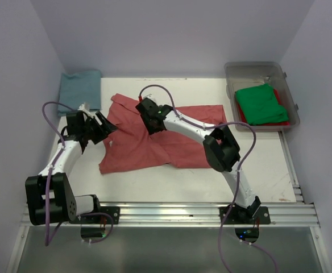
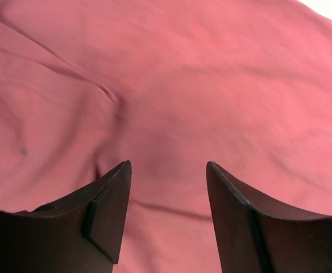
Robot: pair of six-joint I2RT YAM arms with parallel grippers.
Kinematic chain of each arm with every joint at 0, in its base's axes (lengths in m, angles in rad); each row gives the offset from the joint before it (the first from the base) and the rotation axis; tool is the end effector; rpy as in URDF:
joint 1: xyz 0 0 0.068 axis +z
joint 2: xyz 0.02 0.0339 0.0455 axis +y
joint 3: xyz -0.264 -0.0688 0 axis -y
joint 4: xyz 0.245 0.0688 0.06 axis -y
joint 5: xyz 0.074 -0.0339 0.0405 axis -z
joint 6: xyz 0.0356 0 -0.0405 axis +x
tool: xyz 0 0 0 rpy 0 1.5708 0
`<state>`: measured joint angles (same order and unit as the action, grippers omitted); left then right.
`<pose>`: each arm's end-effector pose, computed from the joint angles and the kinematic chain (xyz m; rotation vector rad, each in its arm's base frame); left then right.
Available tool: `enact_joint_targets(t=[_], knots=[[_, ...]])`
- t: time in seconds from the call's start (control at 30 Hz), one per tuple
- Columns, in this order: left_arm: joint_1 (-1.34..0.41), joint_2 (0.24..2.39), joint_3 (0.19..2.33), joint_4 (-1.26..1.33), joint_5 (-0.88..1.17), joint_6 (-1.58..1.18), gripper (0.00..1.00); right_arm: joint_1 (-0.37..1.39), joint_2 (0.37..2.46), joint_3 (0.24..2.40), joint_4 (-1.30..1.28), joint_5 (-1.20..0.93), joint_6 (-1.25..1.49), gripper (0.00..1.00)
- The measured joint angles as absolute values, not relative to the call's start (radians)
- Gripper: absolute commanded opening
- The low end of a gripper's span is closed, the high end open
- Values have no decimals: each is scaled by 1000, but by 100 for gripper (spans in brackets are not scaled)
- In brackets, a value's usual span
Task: Fold and stack the t-shirts
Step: Fold the flattened tshirt in 1/3 of the way
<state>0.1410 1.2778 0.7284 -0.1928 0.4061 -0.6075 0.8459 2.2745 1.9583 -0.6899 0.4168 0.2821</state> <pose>0.2620 0.0230 0.2174 -0.6562 2.2484 -0.7044 0.3419 0.3642 0.2056 -0.5371 2.3948 -0.0579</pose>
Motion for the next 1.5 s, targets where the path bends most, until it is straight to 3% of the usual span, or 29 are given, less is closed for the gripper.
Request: enact_joint_targets(t=[0.13,0.17,0.2,0.23,0.27,0.37,0.63,0.87,1.13,1.33,1.37,1.4,1.43,1.5], knots=[[91,1279,728,-161,415,-610,53,846,2104,1795,-672,484,297,58],[70,1281,728,-152,413,-611,43,846,2064,1765,-668,500,301,51],[44,1289,728,-142,414,-612,18,844,2022,1733,-662,516,307,46],[14,1303,729,-131,414,-616,6,842,1983,1701,-659,528,316,40],[-16,1324,728,-123,415,-615,0,840,1946,1668,-658,541,326,31],[-91,1418,722,-114,415,-607,0,827,1841,1531,-629,566,368,21],[-114,1579,688,-129,393,-613,0,755,1718,1284,-629,586,441,20],[-123,1578,729,-202,305,-618,0,698,1609,1228,-624,594,467,23],[-120,1544,804,-401,-17,-609,1,634,1581,1192,-621,593,494,24],[-113,1542,819,-450,-49,-607,0,614,1584,1185,-603,580,485,26],[-112,1537,819,-451,-36,-607,5,609,1584,1184,-589,573,479,27],[-112,1523,819,-452,-19,-606,16,603,1586,1183,-573,558,473,30],[-112,1501,819,-451,-4,-603,43,594,1591,1183,-557,545,467,36],[-112,1428,821,-430,14,-601,62,574,1609,1188,-536,511,455,40]])
